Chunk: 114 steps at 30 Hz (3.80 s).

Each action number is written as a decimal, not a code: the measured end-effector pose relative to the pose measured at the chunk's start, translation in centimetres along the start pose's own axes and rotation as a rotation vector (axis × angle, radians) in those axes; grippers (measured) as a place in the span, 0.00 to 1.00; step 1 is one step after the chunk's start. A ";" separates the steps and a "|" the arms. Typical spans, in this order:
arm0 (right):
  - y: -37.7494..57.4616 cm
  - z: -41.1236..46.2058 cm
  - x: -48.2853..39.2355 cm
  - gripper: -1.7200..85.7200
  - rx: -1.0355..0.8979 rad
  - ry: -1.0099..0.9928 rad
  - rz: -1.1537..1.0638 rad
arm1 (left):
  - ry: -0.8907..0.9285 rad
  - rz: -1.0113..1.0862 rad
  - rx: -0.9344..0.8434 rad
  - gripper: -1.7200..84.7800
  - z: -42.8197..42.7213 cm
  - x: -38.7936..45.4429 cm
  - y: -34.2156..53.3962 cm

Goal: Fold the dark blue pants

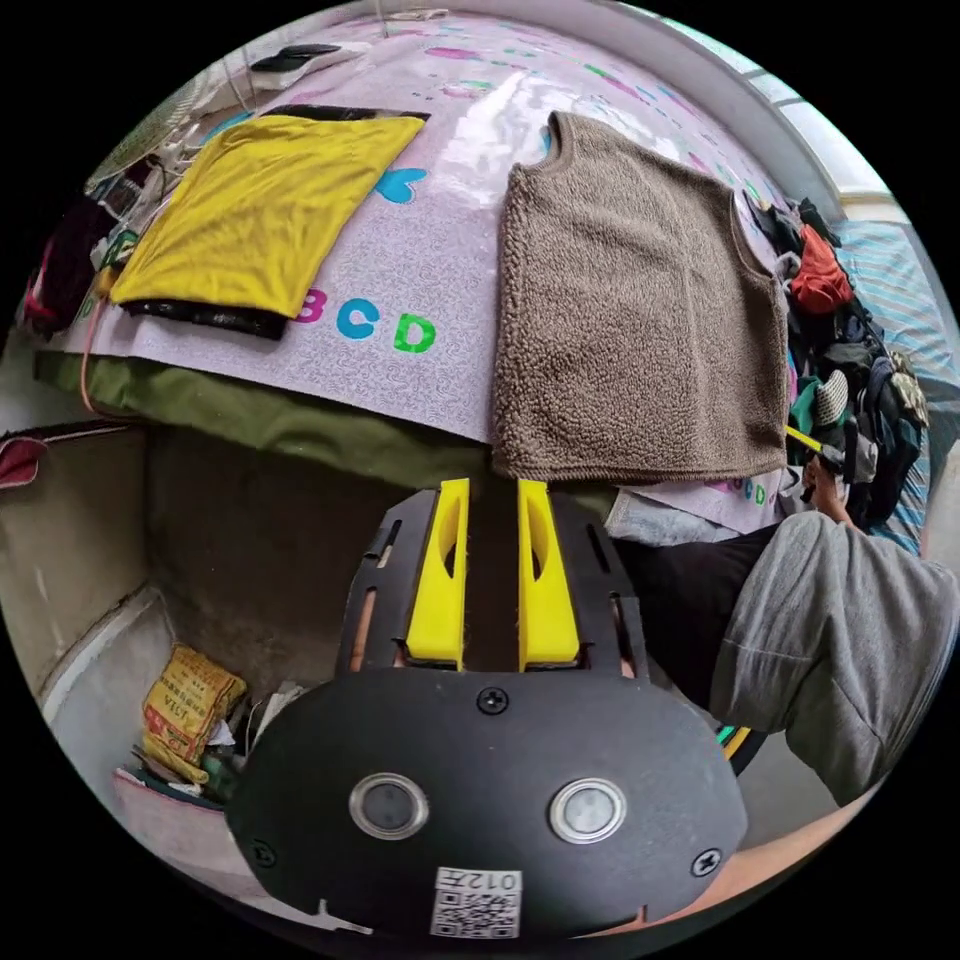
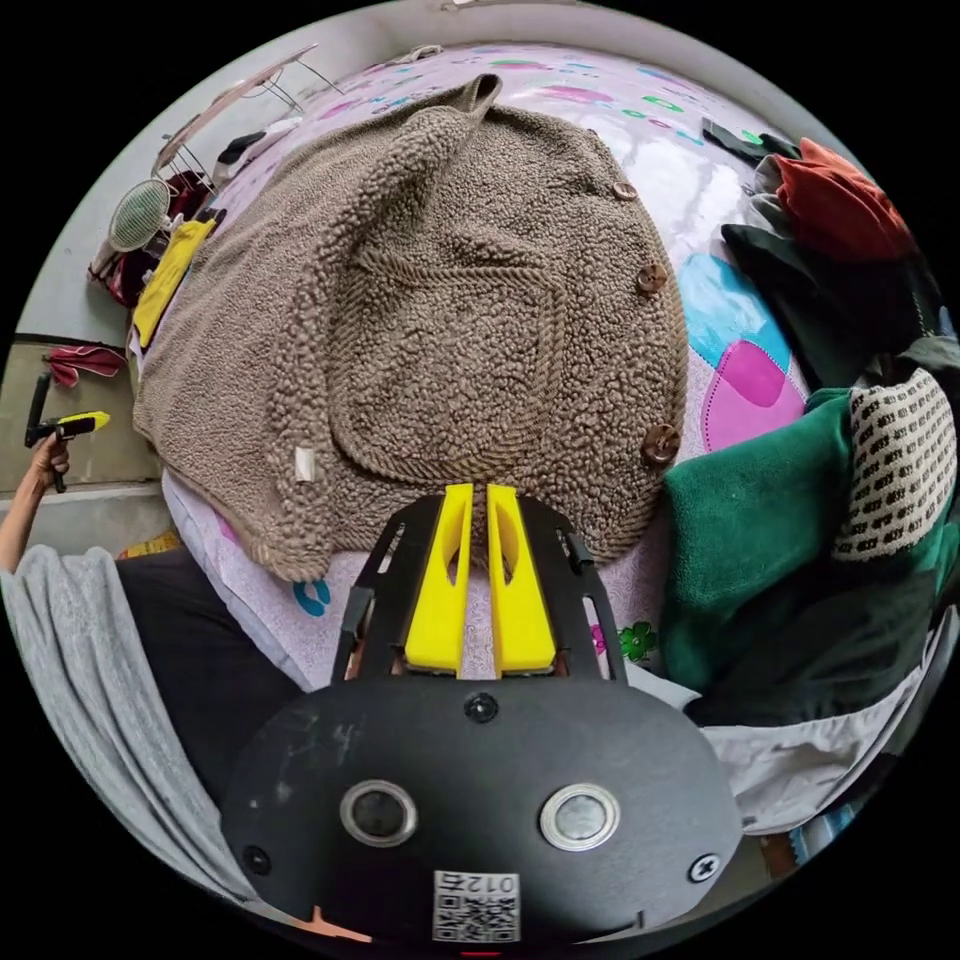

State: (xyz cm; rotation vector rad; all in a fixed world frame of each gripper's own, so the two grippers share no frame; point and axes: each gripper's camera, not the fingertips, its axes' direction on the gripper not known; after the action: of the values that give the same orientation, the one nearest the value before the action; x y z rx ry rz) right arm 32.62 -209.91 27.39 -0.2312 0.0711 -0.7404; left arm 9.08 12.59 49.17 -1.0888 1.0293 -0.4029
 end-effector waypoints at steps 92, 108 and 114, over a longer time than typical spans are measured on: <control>-60.6 -90.4 -7.8 0.01 1.773 -0.603 0.237 | 1.256 0.943 0.397 0.04 -2.0 73.2 -3.8; -74.9 -68.6 -30.2 0.09 1.126 0.474 0.073 | 1.118 0.837 0.417 0.04 -5.3 68.4 3.1; -83.2 -36.0 -33.2 0.18 0.832 0.707 0.081 | 1.103 0.822 0.408 0.04 -4.9 67.6 5.5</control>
State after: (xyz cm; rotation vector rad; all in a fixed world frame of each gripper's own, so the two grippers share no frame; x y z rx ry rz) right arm -51.96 -253.50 11.21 0.8306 0.4282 -0.6855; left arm 37.78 -35.97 11.22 0.0737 2.1183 -0.4991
